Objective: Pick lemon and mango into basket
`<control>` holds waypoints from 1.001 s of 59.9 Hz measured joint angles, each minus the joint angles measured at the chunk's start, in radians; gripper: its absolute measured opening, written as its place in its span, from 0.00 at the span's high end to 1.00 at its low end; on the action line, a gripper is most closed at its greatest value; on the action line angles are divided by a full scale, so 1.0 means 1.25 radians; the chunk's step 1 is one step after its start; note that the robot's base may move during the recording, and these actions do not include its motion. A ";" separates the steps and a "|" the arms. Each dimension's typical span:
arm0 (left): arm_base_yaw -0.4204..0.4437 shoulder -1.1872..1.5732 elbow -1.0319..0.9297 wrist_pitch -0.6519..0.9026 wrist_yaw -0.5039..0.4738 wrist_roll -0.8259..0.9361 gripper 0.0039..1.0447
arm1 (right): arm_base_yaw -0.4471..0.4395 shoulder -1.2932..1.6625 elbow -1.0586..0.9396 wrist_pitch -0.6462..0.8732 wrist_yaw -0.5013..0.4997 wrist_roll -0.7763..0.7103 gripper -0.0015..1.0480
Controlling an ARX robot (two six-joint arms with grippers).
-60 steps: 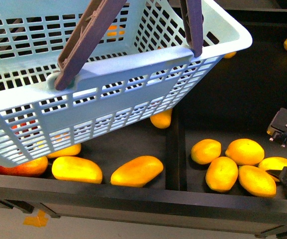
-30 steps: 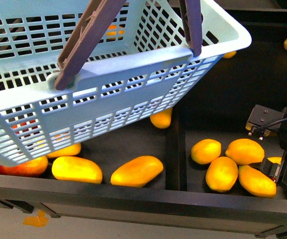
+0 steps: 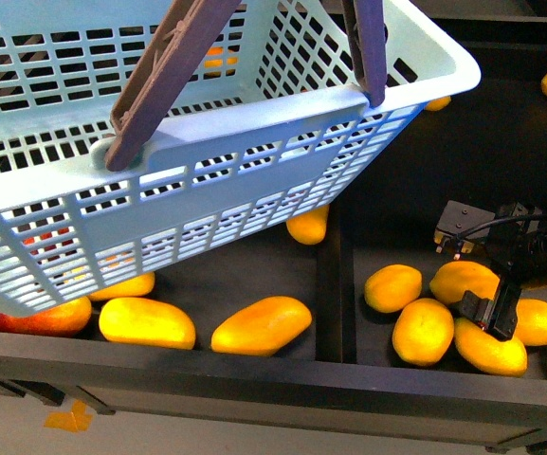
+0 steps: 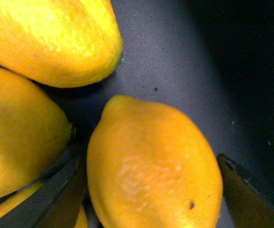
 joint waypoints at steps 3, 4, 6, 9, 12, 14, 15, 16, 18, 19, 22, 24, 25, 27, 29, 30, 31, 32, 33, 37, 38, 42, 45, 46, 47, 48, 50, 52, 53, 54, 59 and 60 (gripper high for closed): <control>0.000 0.000 0.000 0.000 0.000 0.000 0.96 | -0.005 0.000 -0.004 0.007 -0.003 0.010 0.34; 0.000 0.000 0.000 0.000 0.000 0.000 0.96 | -0.008 -0.002 -0.006 0.010 -0.005 0.015 0.36; 0.000 0.000 0.000 0.000 0.000 0.000 0.96 | -0.011 -0.005 -0.009 0.011 -0.012 0.020 0.37; 0.000 0.000 0.000 0.000 0.000 0.000 0.96 | -0.023 -0.015 -0.020 0.015 -0.032 0.047 0.38; 0.000 0.000 0.000 0.000 0.000 0.000 0.96 | -0.034 -0.029 -0.033 0.026 -0.050 0.073 0.39; 0.000 0.000 0.000 0.000 0.000 0.000 0.96 | -0.044 -0.045 -0.043 0.037 -0.064 0.096 0.39; 0.000 0.000 0.000 0.000 0.000 0.000 0.96 | -0.047 -0.051 -0.046 0.041 -0.070 0.104 0.39; 0.000 0.000 0.000 0.000 0.000 0.000 0.96 | -0.054 -0.065 -0.053 0.049 -0.081 0.122 0.39; 0.000 0.000 0.000 0.000 0.000 0.000 0.96 | -0.065 -0.089 -0.064 0.063 -0.100 0.150 0.39; 0.000 0.000 0.000 0.000 0.000 0.000 0.96 | -0.069 -0.099 -0.068 0.068 -0.107 0.160 0.39; 0.000 0.000 0.000 0.000 0.000 0.000 0.96 | -0.086 -0.151 -0.088 0.093 -0.140 0.211 0.39; 0.000 0.000 0.000 0.000 0.000 0.000 0.96 | -0.099 -0.200 -0.104 0.114 -0.164 0.257 0.39; 0.000 0.000 0.000 0.000 0.000 0.000 0.96 | -0.104 -0.225 -0.113 0.124 -0.175 0.280 0.39; 0.000 0.000 0.000 0.000 0.000 0.000 0.96 | -0.113 -0.277 -0.130 0.146 -0.196 0.327 0.39; 0.000 0.000 0.000 0.000 0.000 0.000 0.96 | -0.115 -0.303 -0.140 0.159 -0.200 0.346 0.39; 0.000 0.000 0.000 0.000 0.000 0.000 0.96 | -0.117 -0.328 -0.150 0.173 -0.204 0.378 0.39; 0.000 0.000 0.000 0.000 0.000 0.000 0.96 | -0.117 -0.341 -0.155 0.180 -0.207 0.392 0.39; 0.000 0.000 0.000 0.000 0.000 0.000 0.96 | -0.118 -0.353 -0.160 0.186 -0.210 0.399 0.39; 0.000 0.000 0.000 0.000 0.000 0.000 0.96 | -0.117 -0.378 -0.169 0.198 -0.217 0.431 0.39; 0.000 0.000 0.000 0.000 0.000 0.000 0.96 | -0.114 -0.438 -0.195 0.223 -0.230 0.490 0.39; 0.000 0.000 0.000 0.000 0.000 0.000 0.96 | -0.110 -0.461 -0.205 0.232 -0.232 0.515 0.39; 0.000 0.000 0.000 0.000 0.000 0.000 0.96 | -0.095 -0.516 -0.225 0.251 -0.233 0.588 0.39; 0.000 0.000 0.000 0.000 0.000 0.000 0.96 | -0.074 -0.563 -0.236 0.264 -0.222 0.644 0.39; 0.000 0.000 0.000 0.000 0.000 0.000 0.96 | -0.064 -0.580 -0.238 0.267 -0.216 0.675 0.39; 0.000 0.000 0.000 0.000 0.000 0.000 0.96 | -0.053 -0.596 -0.240 0.270 -0.211 0.697 0.39; 0.000 0.000 0.000 0.000 0.000 0.000 0.96 | -0.047 -0.604 -0.240 0.272 -0.208 0.703 0.39; 0.000 0.000 0.000 0.000 0.000 0.000 0.96 | -0.029 -0.625 -0.241 0.275 -0.197 0.743 0.39; 0.000 0.000 0.000 0.000 0.000 0.000 0.96 | -0.007 -0.644 -0.242 0.277 -0.185 0.768 0.39; 0.000 0.000 0.000 0.000 0.000 0.000 0.96 | 0.008 -0.655 -0.242 0.278 -0.176 0.791 0.39; 0.000 0.000 0.000 0.000 0.000 0.000 0.96 | 0.016 -0.660 -0.242 0.279 -0.173 0.800 0.39; 0.000 0.000 0.000 0.000 0.000 0.000 0.96 | 0.089 -0.691 -0.240 0.285 -0.135 0.858 0.39; 0.000 0.000 0.000 0.000 0.000 0.000 0.96 | 0.099 -0.692 -0.240 0.286 -0.131 0.865 0.39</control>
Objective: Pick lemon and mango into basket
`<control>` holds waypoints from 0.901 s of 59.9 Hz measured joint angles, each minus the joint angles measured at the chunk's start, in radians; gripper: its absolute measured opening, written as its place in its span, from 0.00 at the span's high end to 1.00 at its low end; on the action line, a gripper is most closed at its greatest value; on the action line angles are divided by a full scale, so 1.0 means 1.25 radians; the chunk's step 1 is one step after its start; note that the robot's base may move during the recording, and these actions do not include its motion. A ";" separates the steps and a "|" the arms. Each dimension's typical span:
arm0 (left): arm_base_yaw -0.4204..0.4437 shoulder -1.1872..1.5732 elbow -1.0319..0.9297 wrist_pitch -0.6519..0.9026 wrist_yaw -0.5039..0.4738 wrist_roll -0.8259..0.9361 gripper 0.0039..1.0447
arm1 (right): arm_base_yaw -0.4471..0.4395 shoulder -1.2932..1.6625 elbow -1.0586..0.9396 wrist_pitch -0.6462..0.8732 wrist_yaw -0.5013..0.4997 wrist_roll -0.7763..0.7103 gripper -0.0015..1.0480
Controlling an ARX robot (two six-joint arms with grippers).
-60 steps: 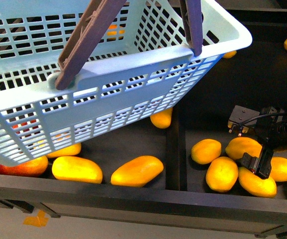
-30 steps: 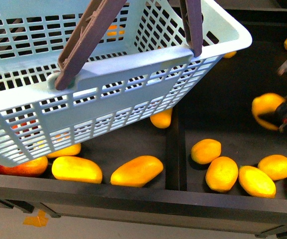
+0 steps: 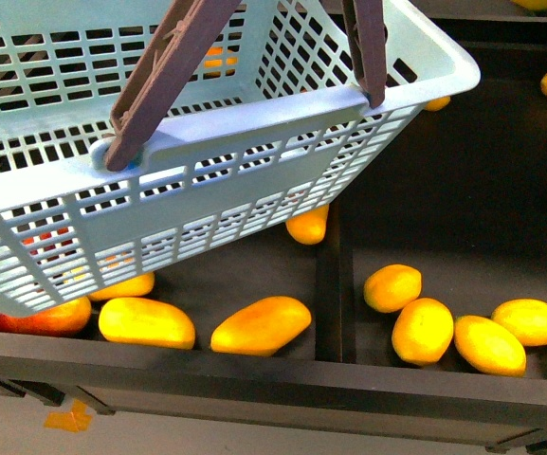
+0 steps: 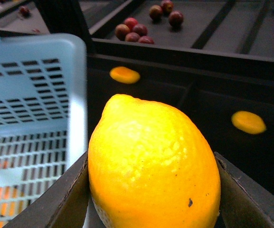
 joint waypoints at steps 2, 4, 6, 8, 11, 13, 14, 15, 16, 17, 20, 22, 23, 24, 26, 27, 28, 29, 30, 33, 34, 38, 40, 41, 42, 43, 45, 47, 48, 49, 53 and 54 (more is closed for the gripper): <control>0.000 0.000 0.000 0.000 0.000 0.000 0.96 | 0.030 -0.004 0.002 0.003 0.014 0.021 0.39; 0.000 0.000 0.000 0.000 0.000 0.000 0.96 | 0.059 -0.006 0.005 0.004 0.027 0.034 0.39; 0.000 0.000 0.000 0.000 0.000 0.000 0.96 | 0.088 -0.006 0.009 0.003 0.041 0.047 0.39; 0.000 0.000 0.000 0.000 0.000 0.000 0.96 | 0.114 -0.005 0.013 0.003 0.053 0.051 0.39; 0.000 0.000 0.000 0.000 0.000 0.000 0.96 | 0.156 0.001 0.020 -0.002 0.075 0.056 0.39; 0.000 0.000 0.000 0.000 0.000 0.000 0.96 | 0.177 0.007 0.026 -0.007 0.085 0.056 0.39; 0.000 0.000 0.000 0.000 0.000 0.000 0.96 | 0.184 0.009 0.028 -0.008 0.088 0.056 0.39; 0.000 0.000 0.000 0.000 0.000 0.000 0.96 | 0.196 0.015 0.032 -0.009 0.095 0.056 0.39; 0.000 0.000 0.000 0.000 0.000 0.000 0.96 | 0.201 0.018 0.034 -0.009 0.099 0.056 0.39; 0.000 0.000 0.000 0.000 0.000 0.000 0.96 | 0.212 0.025 0.038 -0.010 0.107 0.056 0.39; 0.000 0.000 0.000 0.000 0.000 0.000 0.96 | 0.229 0.039 0.049 -0.017 0.123 0.058 0.39; 0.000 0.000 0.000 0.000 0.000 0.000 0.96 | 0.241 0.055 0.059 -0.020 0.133 0.058 0.39; 0.000 0.000 0.000 0.000 0.000 0.000 0.96 | 0.247 0.063 0.065 -0.023 0.140 0.058 0.39; 0.000 0.000 0.000 0.000 0.000 0.000 0.96 | 0.253 0.076 0.074 -0.026 0.150 0.059 0.39; 0.000 0.000 0.000 0.000 0.000 0.000 0.96 | 0.258 0.092 0.086 -0.031 0.164 0.061 0.40; 0.000 0.000 0.000 0.000 0.000 0.000 0.96 | 0.259 0.096 0.089 -0.032 0.167 0.061 0.40; 0.000 0.000 0.000 0.000 0.000 0.000 0.96 | 0.261 0.107 0.099 -0.037 0.180 0.067 0.40; 0.000 0.000 0.000 0.000 0.000 0.000 0.96 | 0.262 0.113 0.105 -0.039 0.187 0.071 0.40; 0.000 0.000 0.000 0.000 0.000 0.000 0.96 | 0.262 0.120 0.111 -0.042 0.192 0.075 0.40; 0.000 0.000 0.000 0.000 0.000 0.000 0.96 | 0.262 0.131 0.123 -0.050 0.198 0.079 0.37; 0.000 0.000 0.000 0.000 0.000 0.000 0.96 | 0.262 0.133 0.127 -0.053 0.204 0.083 0.33; 0.000 0.000 0.000 0.000 0.000 0.000 0.96 | 0.262 0.139 0.134 -0.060 0.210 0.094 0.23; 0.000 0.000 0.000 0.000 0.000 0.000 0.96 | 0.262 0.140 0.134 -0.061 0.211 0.096 0.20; 0.000 0.000 0.000 0.000 0.000 0.000 0.96 | 0.261 0.140 0.134 -0.061 0.212 0.101 0.17; 0.000 0.000 0.000 0.000 0.000 0.000 0.96 | 0.261 0.140 0.134 -0.061 0.212 0.103 0.15; 0.000 0.000 0.000 0.000 0.000 0.000 0.96 | 0.261 0.140 0.134 -0.061 0.211 0.108 0.12; 0.000 0.000 0.000 0.000 0.000 0.000 0.96 | 0.259 0.139 0.134 -0.060 0.211 0.118 0.08; 0.000 0.000 0.000 0.000 0.000 0.000 0.96 | 0.258 0.137 0.133 -0.059 0.212 0.121 0.07; 0.000 0.000 0.000 0.000 0.000 0.000 0.96 | 0.256 0.135 0.131 -0.056 0.212 0.125 0.08; 0.000 0.000 0.000 0.000 0.001 0.000 0.96 | 0.255 0.133 0.130 -0.054 0.212 0.127 0.08; 0.000 0.002 0.000 0.000 0.001 0.002 0.96 | 0.245 0.116 0.114 -0.045 0.213 0.143 0.09; 0.000 0.002 0.000 0.000 0.004 0.001 0.96 | 0.240 0.107 0.107 -0.040 0.216 0.149 0.08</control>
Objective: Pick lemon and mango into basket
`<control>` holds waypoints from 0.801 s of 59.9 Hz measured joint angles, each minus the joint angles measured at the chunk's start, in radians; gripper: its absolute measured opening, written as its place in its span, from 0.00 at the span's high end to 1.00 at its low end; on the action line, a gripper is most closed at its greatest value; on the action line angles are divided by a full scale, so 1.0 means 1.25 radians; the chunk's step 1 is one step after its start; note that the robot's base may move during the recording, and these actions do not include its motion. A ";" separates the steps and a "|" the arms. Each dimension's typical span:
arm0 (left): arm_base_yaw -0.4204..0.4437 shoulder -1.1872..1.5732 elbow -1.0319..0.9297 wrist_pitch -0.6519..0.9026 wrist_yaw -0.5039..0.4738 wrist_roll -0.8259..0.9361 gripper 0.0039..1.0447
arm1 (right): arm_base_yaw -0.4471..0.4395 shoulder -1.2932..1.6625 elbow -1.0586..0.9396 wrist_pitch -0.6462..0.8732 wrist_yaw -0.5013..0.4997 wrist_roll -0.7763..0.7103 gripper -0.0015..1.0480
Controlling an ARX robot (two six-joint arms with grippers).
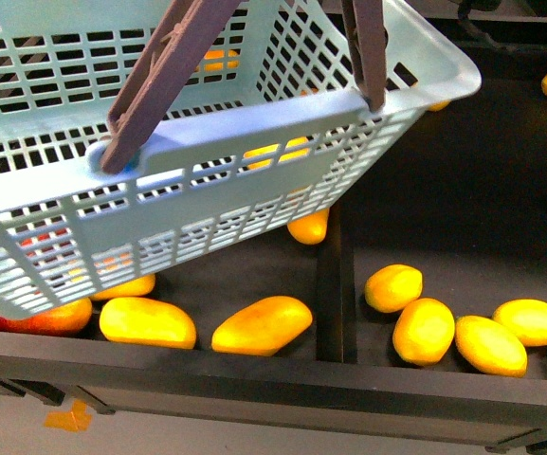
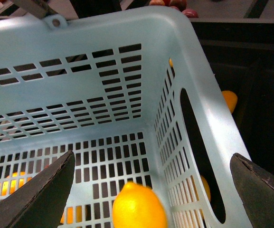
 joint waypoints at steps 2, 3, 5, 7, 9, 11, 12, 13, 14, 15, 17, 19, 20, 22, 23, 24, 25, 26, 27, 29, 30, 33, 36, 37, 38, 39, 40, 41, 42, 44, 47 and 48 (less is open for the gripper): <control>0.000 0.000 0.000 0.000 -0.003 -0.001 0.96 | -0.008 -0.015 -0.013 0.008 0.007 0.008 0.08; 0.000 0.000 0.000 0.000 -0.003 0.000 0.96 | -0.012 -0.020 -0.017 0.011 0.010 0.012 0.08; 0.000 0.000 0.000 0.000 -0.006 -0.001 0.96 | -0.023 -0.039 -0.033 0.020 0.023 0.019 0.08; 0.000 0.000 0.000 0.000 -0.007 0.002 0.96 | -0.038 -0.062 -0.051 0.030 0.040 0.027 0.08; 0.000 0.000 0.000 0.000 -0.010 0.003 0.96 | -0.056 -0.087 -0.070 0.037 0.060 0.030 0.08; 0.000 0.000 0.000 0.000 -0.009 0.003 0.96 | -0.075 -0.115 -0.090 0.041 0.086 0.030 0.08; 0.000 0.000 0.000 0.000 -0.008 0.004 0.96 | -0.089 -0.134 -0.105 0.043 0.107 0.029 0.08; 0.000 0.000 0.000 0.000 -0.009 0.004 0.96 | -0.096 -0.144 -0.113 0.043 0.118 0.029 0.08; 0.000 0.000 0.000 0.000 -0.009 0.004 0.96 | -0.111 -0.164 -0.129 0.043 0.137 0.029 0.08; 0.000 0.000 0.000 0.000 -0.008 0.004 0.96 | -0.118 -0.174 -0.137 0.043 0.145 0.029 0.08; 0.000 0.000 0.000 0.000 -0.007 0.004 0.96 | -0.149 -0.214 -0.172 0.042 0.177 0.024 0.08; 0.000 0.000 0.000 0.000 -0.006 0.004 0.96 | -0.166 -0.238 -0.197 0.041 0.194 0.022 0.08; 0.000 0.000 0.000 0.000 -0.006 0.004 0.96 | -0.172 -0.244 -0.203 0.041 0.198 0.022 0.08; 0.000 0.000 0.000 0.000 -0.006 0.004 0.96 | -0.184 -0.253 -0.225 0.063 0.211 0.003 0.11; 0.000 0.000 0.000 0.000 -0.006 0.004 0.96 | -0.191 -0.259 -0.244 0.104 0.212 -0.011 0.14; 0.000 0.000 0.000 0.000 -0.006 0.004 0.96 | -0.193 -0.261 -0.253 0.125 0.212 -0.027 0.15; 0.000 0.000 0.000 0.000 -0.006 0.004 0.96 | -0.197 -0.265 -0.272 0.164 0.211 -0.042 0.18; 0.000 0.000 0.000 0.000 -0.006 0.003 0.96 | -0.197 -0.267 -0.283 0.183 0.207 -0.058 0.20; -0.001 0.000 0.000 0.000 -0.005 0.004 0.96 | -0.198 -0.272 -0.303 0.215 0.202 -0.071 0.23; -0.002 0.000 0.000 0.000 -0.003 0.004 0.96 | -0.201 -0.282 -0.332 0.251 0.195 -0.096 0.28; -0.004 0.000 0.000 0.000 -0.001 0.005 0.96 | -0.202 -0.290 -0.351 0.267 0.192 -0.104 0.32; -0.004 0.001 0.000 0.000 0.002 0.002 0.96 | -0.206 -0.314 -0.392 0.289 0.181 -0.127 0.40; -0.003 0.001 0.000 0.000 0.003 -0.001 0.96 | -0.211 -0.336 -0.424 0.298 0.177 -0.137 0.47; -0.002 0.001 0.000 0.000 0.002 -0.001 0.96 | -0.214 -0.347 -0.438 0.302 0.175 -0.141 0.50; -0.002 0.001 0.000 0.000 0.002 -0.001 0.96 | -0.215 -0.353 -0.444 0.303 0.174 -0.142 0.52; -0.001 0.001 0.000 0.000 0.000 -0.001 0.96 | -0.218 -0.364 -0.458 0.306 0.172 -0.144 0.55; -0.001 0.001 0.000 0.000 -0.002 0.000 0.96 | -0.220 -0.374 -0.470 0.309 0.169 -0.146 0.58; 0.000 0.001 0.000 0.000 -0.003 0.000 0.96 | -0.222 -0.380 -0.477 0.310 0.168 -0.147 0.60; 0.000 0.001 0.000 0.000 -0.006 0.000 0.96 | -0.226 -0.395 -0.494 0.313 0.162 -0.150 0.65; 0.000 0.001 0.000 0.000 -0.009 0.002 0.96 | -0.231 -0.414 -0.518 0.314 0.158 -0.153 0.72; 0.000 0.001 0.000 0.000 -0.009 0.002 0.96 | -0.235 -0.432 -0.539 0.314 0.157 -0.156 0.78; 0.000 0.001 0.000 0.000 -0.008 0.002 0.96 | -0.238 -0.441 -0.549 0.314 0.155 -0.157 0.82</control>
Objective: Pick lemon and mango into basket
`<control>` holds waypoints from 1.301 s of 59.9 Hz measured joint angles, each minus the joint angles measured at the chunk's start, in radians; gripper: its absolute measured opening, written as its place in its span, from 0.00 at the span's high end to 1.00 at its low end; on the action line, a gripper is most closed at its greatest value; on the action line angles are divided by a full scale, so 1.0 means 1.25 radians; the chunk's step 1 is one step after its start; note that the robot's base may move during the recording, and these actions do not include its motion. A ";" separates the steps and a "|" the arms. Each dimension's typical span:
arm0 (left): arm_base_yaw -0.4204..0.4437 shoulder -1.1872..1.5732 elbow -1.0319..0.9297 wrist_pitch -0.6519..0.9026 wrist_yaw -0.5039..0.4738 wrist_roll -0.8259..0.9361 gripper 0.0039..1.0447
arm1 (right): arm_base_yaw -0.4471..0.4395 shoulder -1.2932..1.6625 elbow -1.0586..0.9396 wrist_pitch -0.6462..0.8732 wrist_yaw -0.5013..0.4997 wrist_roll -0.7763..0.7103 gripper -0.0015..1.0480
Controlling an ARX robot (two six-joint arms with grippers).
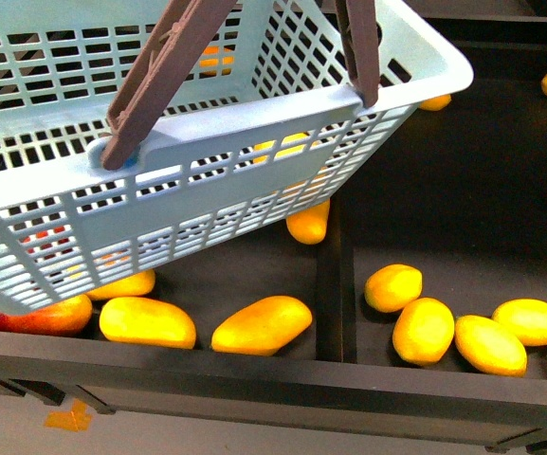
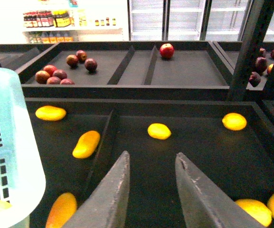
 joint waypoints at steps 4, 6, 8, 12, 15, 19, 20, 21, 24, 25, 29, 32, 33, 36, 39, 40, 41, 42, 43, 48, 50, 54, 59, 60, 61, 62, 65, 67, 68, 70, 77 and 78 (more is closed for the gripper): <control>0.000 0.000 0.000 0.000 0.003 -0.001 0.96 | -0.007 -0.027 -0.028 0.000 -0.004 -0.001 0.92; 0.000 0.000 0.000 0.000 0.003 0.000 0.96 | -0.011 -0.046 -0.046 -0.001 -0.009 -0.003 0.98; 0.000 0.000 0.000 0.000 0.002 0.000 0.96 | -0.013 -0.062 -0.058 -0.002 -0.013 -0.004 0.98; 0.000 0.000 0.000 0.000 0.002 0.000 0.96 | -0.042 -0.098 -0.084 -0.011 -0.060 -0.006 0.98; 0.000 0.000 0.000 0.000 0.003 0.000 0.96 | -0.056 -0.123 -0.100 -0.019 -0.061 -0.006 0.98; 0.000 0.000 0.000 0.000 0.004 -0.001 0.96 | -0.064 -0.152 -0.120 -0.031 -0.061 -0.006 0.98; 0.000 0.000 0.000 0.000 0.004 -0.001 0.96 | -0.064 -0.162 -0.125 -0.035 -0.061 -0.006 0.98; 0.000 0.000 0.000 0.000 0.005 -0.001 0.96 | -0.064 -0.169 -0.130 -0.038 -0.063 -0.006 0.95; 0.000 0.000 0.000 0.000 0.005 0.000 0.96 | -0.064 -0.179 -0.136 -0.038 -0.064 -0.006 0.87; -0.001 0.000 0.000 0.000 0.005 0.000 0.96 | -0.064 -0.181 -0.136 -0.038 -0.064 -0.006 0.85; -0.002 0.000 0.000 0.000 0.005 -0.001 0.96 | -0.065 -0.182 -0.136 -0.039 -0.064 -0.007 0.73; -0.002 0.000 0.000 0.000 0.005 0.000 0.96 | -0.066 -0.182 -0.136 -0.039 -0.064 -0.006 0.65; -0.002 0.000 0.000 0.000 0.005 0.000 0.96 | -0.066 -0.182 -0.136 -0.039 -0.064 -0.006 0.63; 0.000 0.000 0.000 0.000 0.004 -0.001 0.96 | -0.066 -0.182 -0.136 -0.039 -0.064 -0.006 0.55; 0.000 0.000 0.000 0.000 0.002 -0.001 0.96 | -0.066 -0.182 -0.136 -0.039 -0.064 -0.006 0.47; 0.000 0.000 0.000 0.000 0.002 0.000 0.96 | -0.066 -0.182 -0.136 -0.039 -0.064 -0.006 0.43; 0.000 0.000 0.000 0.000 0.002 0.000 0.96 | -0.066 -0.182 -0.136 -0.039 -0.064 -0.006 0.42; 0.000 0.000 0.000 0.000 0.002 0.000 0.96 | -0.066 -0.182 -0.136 -0.039 -0.064 -0.006 0.38; 0.000 0.000 0.000 0.000 0.002 0.000 0.96 | -0.066 -0.182 -0.136 -0.039 -0.064 -0.006 0.37; 0.000 0.000 0.000 0.000 0.005 -0.001 0.96 | -0.066 -0.182 -0.136 -0.039 -0.064 -0.006 0.22; 0.000 0.000 0.000 0.000 0.005 -0.001 0.96 | -0.066 -0.182 -0.136 -0.039 -0.064 -0.006 0.17; 0.000 0.000 0.000 0.000 0.005 0.000 0.96 | -0.066 -0.182 -0.136 -0.039 -0.064 -0.006 0.07; 0.000 0.000 0.000 0.000 0.005 0.000 0.96 | -0.066 -0.182 -0.136 -0.039 -0.064 -0.006 0.09; 0.000 0.000 0.000 0.000 0.005 0.000 0.96 | -0.066 -0.182 -0.136 -0.039 -0.064 -0.006 0.08; 0.000 0.000 0.000 0.000 0.005 0.000 0.96 | -0.066 -0.182 -0.136 -0.039 -0.064 -0.006 0.08; 0.000 0.000 0.000 0.000 0.005 0.000 0.96 | -0.066 -0.182 -0.136 -0.039 -0.064 -0.006 0.08; 0.000 0.000 0.000 0.000 0.005 0.000 0.96 | -0.066 -0.182 -0.136 -0.039 -0.064 -0.006 0.08; 0.000 0.000 0.000 0.000 0.005 0.000 0.96 | -0.066 -0.182 -0.136 -0.039 -0.064 -0.006 0.08; 0.000 0.000 0.000 0.000 0.005 0.000 0.96 | -0.066 -0.182 -0.136 -0.039 -0.064 -0.006 0.08; 0.000 0.000 0.000 0.000 0.005 0.000 0.96 | -0.066 -0.182 -0.136 -0.039 -0.064 -0.006 0.08; 0.000 0.000 0.000 0.000 0.005 0.000 0.96 | -0.066 -0.182 -0.136 -0.039 -0.064 -0.006 0.08; 0.000 0.000 0.000 0.000 0.005 0.000 0.96 | -0.066 -0.182 -0.136 -0.039 -0.064 -0.006 0.08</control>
